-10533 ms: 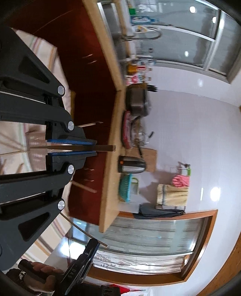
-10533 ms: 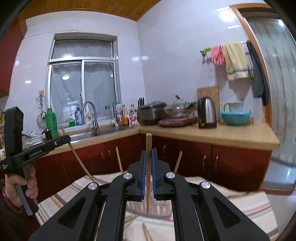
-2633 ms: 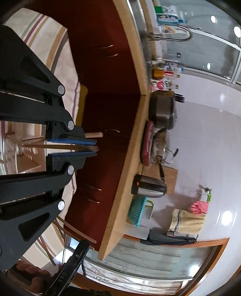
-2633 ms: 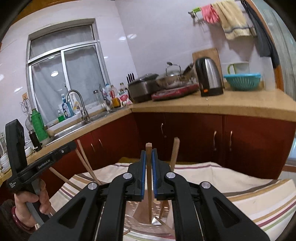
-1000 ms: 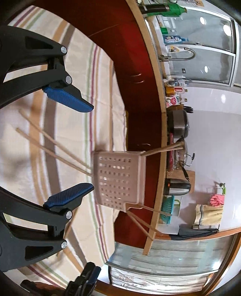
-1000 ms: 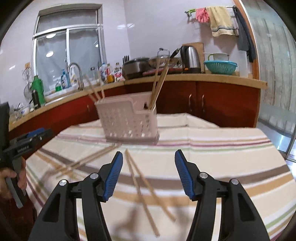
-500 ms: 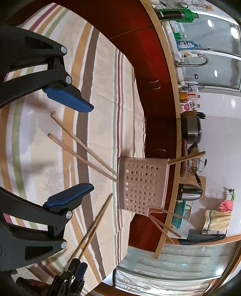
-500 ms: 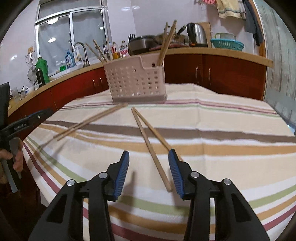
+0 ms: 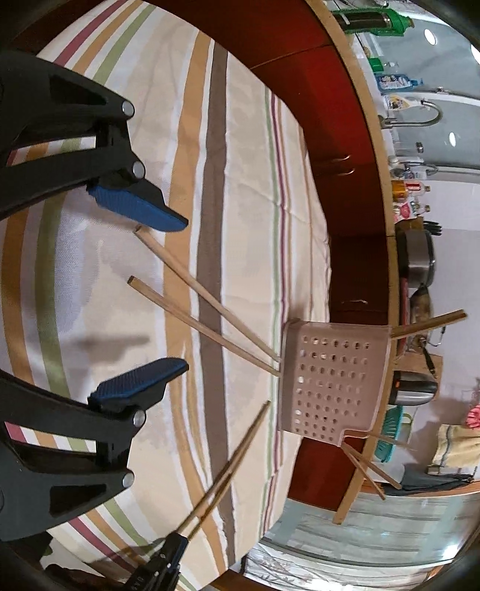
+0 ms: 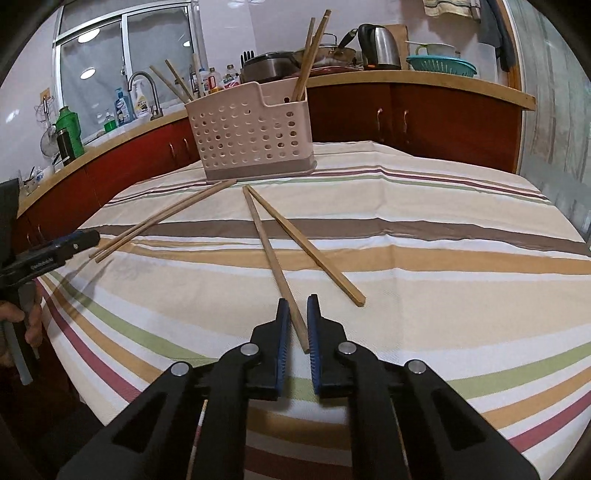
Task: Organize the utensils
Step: 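Close the right tool on a chopstick while the left tool grasps another chopstick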
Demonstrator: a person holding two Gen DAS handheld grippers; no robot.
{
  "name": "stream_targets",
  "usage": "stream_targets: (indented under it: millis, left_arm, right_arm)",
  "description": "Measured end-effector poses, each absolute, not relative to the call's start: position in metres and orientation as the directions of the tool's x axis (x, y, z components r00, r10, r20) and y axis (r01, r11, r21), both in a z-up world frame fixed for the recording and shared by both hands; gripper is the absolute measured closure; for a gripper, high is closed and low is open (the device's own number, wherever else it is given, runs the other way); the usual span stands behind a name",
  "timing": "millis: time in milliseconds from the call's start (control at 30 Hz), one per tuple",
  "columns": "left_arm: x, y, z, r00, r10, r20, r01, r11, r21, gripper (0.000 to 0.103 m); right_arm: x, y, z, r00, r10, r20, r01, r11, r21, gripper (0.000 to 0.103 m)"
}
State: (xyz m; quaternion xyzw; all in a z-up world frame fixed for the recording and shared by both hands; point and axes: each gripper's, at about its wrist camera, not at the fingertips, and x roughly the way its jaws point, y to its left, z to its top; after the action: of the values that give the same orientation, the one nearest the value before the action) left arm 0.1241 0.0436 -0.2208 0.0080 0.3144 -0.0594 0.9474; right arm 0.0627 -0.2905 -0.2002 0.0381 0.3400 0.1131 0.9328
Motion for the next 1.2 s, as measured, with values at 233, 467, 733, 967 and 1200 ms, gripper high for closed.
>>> stream_targets:
  millis: [233, 467, 733, 967, 1200]
  left_arm:
    - [0.141, 0.04, -0.231, 0.734, -0.14, -0.665, 0.163, 0.986, -0.028, 0.046]
    - [0.146, 0.034, -0.238, 0.695, -0.148, -0.703, 0.194, 0.981, -0.015, 0.058]
    - [0.138, 0.019, -0.238, 0.707, -0.161, -0.689, 0.239, 0.971, 0.019, 0.092]
    - [0.126, 0.018, -0.229, 0.741, -0.166, -0.65, 0.241, 0.97, 0.027, 0.095]
    - [0.101, 0.026, -0.188, 0.823, -0.168, -0.543, 0.209, 0.978, 0.015, 0.102]
  right_arm:
    - [0.061, -0.284, -0.201, 0.742, 0.251, -0.622, -0.207, 0.968, 0.145, 0.094]
    - [0.06, -0.284, -0.202, 0.742, 0.255, -0.62, -0.21, 0.967, 0.146, 0.094]
    - [0.059, -0.284, -0.201, 0.741, 0.26, -0.619, -0.212, 0.966, 0.151, 0.094]
    - [0.055, -0.283, -0.196, 0.75, 0.265, -0.606, -0.214, 0.964, 0.157, 0.094]
    - [0.044, -0.286, -0.162, 0.801, 0.277, -0.531, -0.221, 0.961, 0.168, 0.096]
